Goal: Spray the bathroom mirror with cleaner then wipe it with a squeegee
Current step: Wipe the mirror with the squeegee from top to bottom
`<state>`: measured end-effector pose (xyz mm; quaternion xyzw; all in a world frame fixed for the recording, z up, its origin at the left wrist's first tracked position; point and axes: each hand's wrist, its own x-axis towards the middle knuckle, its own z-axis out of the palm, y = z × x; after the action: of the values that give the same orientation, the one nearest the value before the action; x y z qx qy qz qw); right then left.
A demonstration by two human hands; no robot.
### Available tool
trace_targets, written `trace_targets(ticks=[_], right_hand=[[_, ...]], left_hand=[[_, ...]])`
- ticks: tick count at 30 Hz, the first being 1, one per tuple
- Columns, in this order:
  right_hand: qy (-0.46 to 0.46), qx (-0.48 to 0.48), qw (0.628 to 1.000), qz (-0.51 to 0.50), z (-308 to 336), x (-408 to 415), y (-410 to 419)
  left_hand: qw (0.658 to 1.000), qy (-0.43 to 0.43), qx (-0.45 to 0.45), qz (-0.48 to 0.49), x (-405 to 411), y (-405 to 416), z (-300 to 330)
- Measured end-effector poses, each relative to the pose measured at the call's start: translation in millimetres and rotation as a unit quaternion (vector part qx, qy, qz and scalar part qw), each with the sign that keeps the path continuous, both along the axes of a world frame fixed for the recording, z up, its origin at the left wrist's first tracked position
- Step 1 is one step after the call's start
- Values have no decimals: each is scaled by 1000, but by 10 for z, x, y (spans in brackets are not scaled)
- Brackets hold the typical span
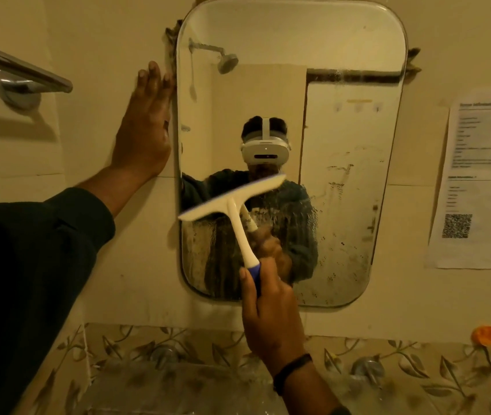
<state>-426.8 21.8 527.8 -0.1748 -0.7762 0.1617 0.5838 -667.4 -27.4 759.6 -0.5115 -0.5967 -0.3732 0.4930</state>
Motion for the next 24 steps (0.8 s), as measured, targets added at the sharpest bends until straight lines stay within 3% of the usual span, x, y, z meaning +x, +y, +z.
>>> trace_targets(ticks=[7, 13, 17, 24], right_hand=[[-1, -27, 1000, -12, -311, 129, -64], [58, -1, 998, 24, 398, 16, -80], [44, 15, 999, 8, 760, -44, 21], [10, 11, 1000, -15, 147, 234, 133]], left_hand=[[1000, -5, 5, 2, 17, 12, 1], [1000, -2, 0, 9, 33, 12, -12], [1000, 1, 7, 12, -3, 33, -7], [1000, 3, 14, 4, -4, 39, -11]])
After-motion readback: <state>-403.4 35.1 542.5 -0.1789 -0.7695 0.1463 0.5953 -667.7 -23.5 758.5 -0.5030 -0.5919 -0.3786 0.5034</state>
